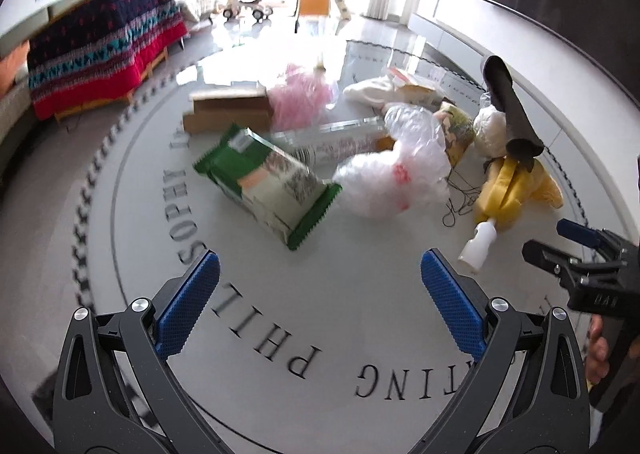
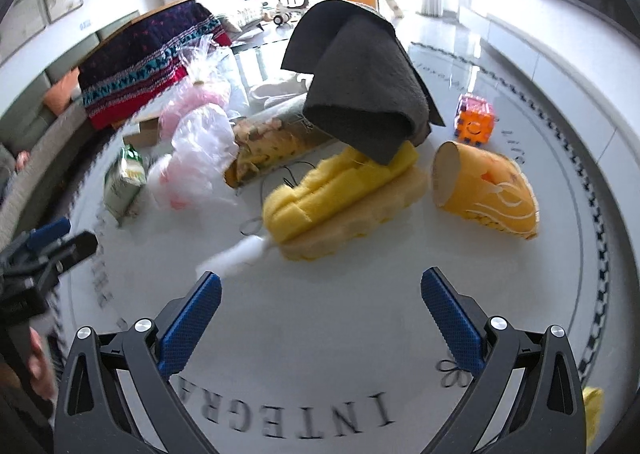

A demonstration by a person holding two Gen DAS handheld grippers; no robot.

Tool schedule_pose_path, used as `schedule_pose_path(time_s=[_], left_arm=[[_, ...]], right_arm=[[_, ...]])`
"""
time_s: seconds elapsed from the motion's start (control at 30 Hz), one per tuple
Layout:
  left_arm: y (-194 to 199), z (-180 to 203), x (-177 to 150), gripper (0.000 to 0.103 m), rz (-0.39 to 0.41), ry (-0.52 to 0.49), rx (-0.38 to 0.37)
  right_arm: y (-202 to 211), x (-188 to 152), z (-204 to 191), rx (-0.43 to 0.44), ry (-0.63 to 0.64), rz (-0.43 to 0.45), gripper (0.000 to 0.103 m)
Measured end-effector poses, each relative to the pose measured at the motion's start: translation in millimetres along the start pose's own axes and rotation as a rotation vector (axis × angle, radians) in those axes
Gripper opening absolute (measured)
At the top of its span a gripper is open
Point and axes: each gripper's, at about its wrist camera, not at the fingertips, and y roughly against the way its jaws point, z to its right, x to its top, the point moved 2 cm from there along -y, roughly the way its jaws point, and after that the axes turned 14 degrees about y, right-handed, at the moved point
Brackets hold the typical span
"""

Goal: Collect trash
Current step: 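Grasp the green snack packet with the left tool while the right tool grasps the yellow sponge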

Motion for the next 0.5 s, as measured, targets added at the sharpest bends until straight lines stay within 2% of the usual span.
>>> schedule_pose_path(time_s=[0.1,0.23,0.4,0.43,0.5], left_arm=[[-9.5,-8.9,10.9,0.098,-0.002,0.032,0.018],[-23.3,-33.3,26.2,0.098,-0.017,0.142,0.03],[-32.6,-42.2,35.8,0.098,-0.026,0.181,0.064],[-35.3,-42.4,38.3,0.098,-0.029,0.187,0.068],[-40.9,-42.1,42.8,0.098,-0.035,0.203,0.08]], right_arm=[[-13.2,9.8,-0.9,-0.005,-0.061,-0.03,0.094],[-31.7,14.8,4.9,-0.027,-0.18,-0.068,0.088],[-50.5,28.9,9.2,-0.105,-0.283,-0.081,0.087],[-56.3,31.7,9.4,-0.11,-0.288,-0.095,0.085],[-65.0,34.8,8.0,-0.086,-0.291,-0.113,0.072]])
